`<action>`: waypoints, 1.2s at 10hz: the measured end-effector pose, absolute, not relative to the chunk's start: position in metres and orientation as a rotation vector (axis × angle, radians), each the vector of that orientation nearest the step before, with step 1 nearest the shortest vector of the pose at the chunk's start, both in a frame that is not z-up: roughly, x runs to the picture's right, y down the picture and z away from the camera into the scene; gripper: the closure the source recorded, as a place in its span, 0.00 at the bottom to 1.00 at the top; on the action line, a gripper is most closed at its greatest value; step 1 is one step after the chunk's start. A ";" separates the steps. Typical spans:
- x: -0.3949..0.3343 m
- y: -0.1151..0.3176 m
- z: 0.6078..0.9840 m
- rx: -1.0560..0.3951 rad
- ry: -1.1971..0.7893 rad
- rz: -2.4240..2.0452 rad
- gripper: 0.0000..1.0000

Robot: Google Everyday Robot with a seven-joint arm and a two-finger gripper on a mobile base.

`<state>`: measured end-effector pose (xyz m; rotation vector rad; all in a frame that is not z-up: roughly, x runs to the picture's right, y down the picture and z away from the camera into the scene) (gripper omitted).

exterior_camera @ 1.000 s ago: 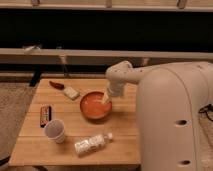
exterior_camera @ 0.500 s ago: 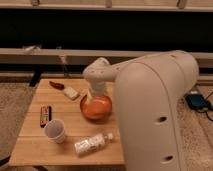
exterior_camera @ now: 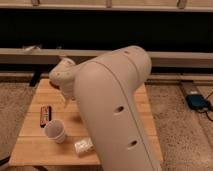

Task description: Place the eraser on the white sponge

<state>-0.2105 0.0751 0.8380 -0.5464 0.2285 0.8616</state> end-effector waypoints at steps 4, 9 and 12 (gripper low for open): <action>-0.284 0.123 0.828 -0.616 0.204 0.740 0.20; -0.360 0.158 0.841 -0.667 0.204 0.633 0.20; -0.374 0.160 0.857 -0.673 0.222 0.623 0.20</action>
